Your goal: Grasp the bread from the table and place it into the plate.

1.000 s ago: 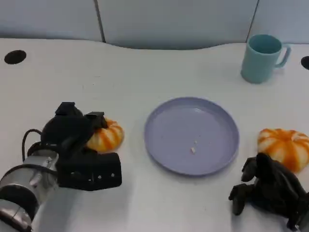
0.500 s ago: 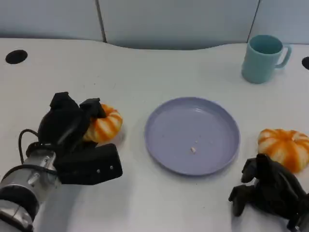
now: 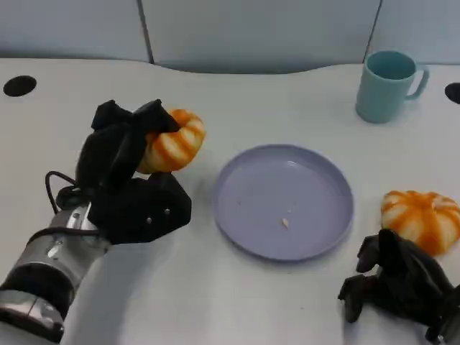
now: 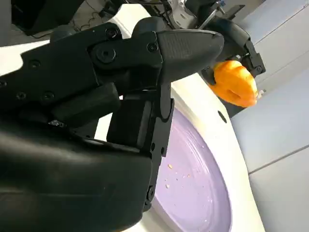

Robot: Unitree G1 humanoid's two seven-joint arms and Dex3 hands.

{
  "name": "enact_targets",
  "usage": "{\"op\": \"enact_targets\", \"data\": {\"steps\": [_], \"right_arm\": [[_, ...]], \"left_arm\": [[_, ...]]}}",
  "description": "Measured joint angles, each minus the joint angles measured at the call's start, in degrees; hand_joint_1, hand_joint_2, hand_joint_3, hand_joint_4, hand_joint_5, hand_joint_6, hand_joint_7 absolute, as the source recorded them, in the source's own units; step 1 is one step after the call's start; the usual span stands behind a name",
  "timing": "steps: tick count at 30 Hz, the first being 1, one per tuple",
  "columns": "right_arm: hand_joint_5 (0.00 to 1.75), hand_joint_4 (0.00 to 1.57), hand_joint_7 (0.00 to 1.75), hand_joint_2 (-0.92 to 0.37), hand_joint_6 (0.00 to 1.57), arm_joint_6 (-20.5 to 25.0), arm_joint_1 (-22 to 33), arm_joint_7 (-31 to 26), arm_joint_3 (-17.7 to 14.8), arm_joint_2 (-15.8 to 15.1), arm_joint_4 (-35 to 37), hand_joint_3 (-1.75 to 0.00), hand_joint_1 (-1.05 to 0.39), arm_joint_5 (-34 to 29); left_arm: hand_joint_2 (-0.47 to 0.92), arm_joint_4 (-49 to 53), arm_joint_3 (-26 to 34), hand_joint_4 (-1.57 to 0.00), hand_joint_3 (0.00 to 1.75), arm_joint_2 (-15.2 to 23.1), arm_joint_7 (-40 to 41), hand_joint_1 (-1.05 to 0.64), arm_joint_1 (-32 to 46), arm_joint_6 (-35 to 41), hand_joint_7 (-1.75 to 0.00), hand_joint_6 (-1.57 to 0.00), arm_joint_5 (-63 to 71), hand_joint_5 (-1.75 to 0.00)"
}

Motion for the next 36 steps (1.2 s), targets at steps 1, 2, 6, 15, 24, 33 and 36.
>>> {"op": "enact_targets", "data": {"steps": [1, 2, 6, 15, 24, 33, 36], "right_arm": [[0.7, 1.57, 0.4, -0.92, 1.57, 0.0, -0.08, -0.01, -0.06, 0.01, 0.12, -0.29, -0.51, 0.06], [0.7, 1.57, 0.4, -0.92, 1.57, 0.0, -0.23, -0.01, -0.04, 0.14, 0.28, -0.29, -0.52, 0.11], [0.7, 1.57, 0.41, -0.92, 1.57, -0.12, -0.36, -0.24, 0.09, 0.51, 0.36, -0.29, -0.52, 0.13], [0.68, 1.57, 0.4, -0.92, 1.57, -0.75, -0.44, 0.13, 0.08, 0.75, 0.97, -0.29, -0.53, 0.68], [0.66, 1.57, 0.39, -0.92, 1.57, 0.12, -0.4, 0.03, 0.4, 0.71, 0.47, -0.28, -0.53, 0.9], [0.69, 1.57, 0.39, -0.92, 1.57, 0.06, -0.28, 0.12, 0.34, 0.72, 0.4, -0.29, -0.52, 1.0], [0.67, 1.57, 0.39, -0.92, 1.57, 0.17, 0.02, -0.24, 0.41, 0.87, -0.17, -0.29, -0.52, 1.0]], "left_arm": [[0.4, -1.31, 0.0, -0.9, 1.47, -0.44, -0.81, -0.11, -0.03, -0.68, -1.75, -0.71, -0.18, -1.75], [0.39, -2.46, -0.01, -0.92, 1.48, -0.83, -1.45, -0.14, -0.08, -1.3, -1.75, -0.73, -0.22, -1.75], [0.36, -5.93, -0.04, -0.93, 1.48, -3.25, -4.36, -0.15, -0.73, -1.63, -1.75, -0.73, -0.74, -1.75], [0.32, -7.31, -2.08, -0.96, 1.56, -6.22, -7.41, -0.19, -2.82, -0.65, -1.75, -0.76, 1.01, -1.75], [0.38, -5.32, -4.3, -1.0, 1.53, -7.95, -17.55, -0.27, -6.31, -4.43, -1.75, -0.85, 1.04, -1.75], [0.39, -2.37, -6.2, -1.03, 1.54, -9.15, -18.66, -0.3, -7.37, -5.02, -1.75, -0.88, 2.37, -1.75], [0.38, -0.23, -7.95, -1.06, 1.59, -10.41, -18.63, -0.28, -7.47, -5.05, -1.75, -0.9, 4.09, -1.75]]}}
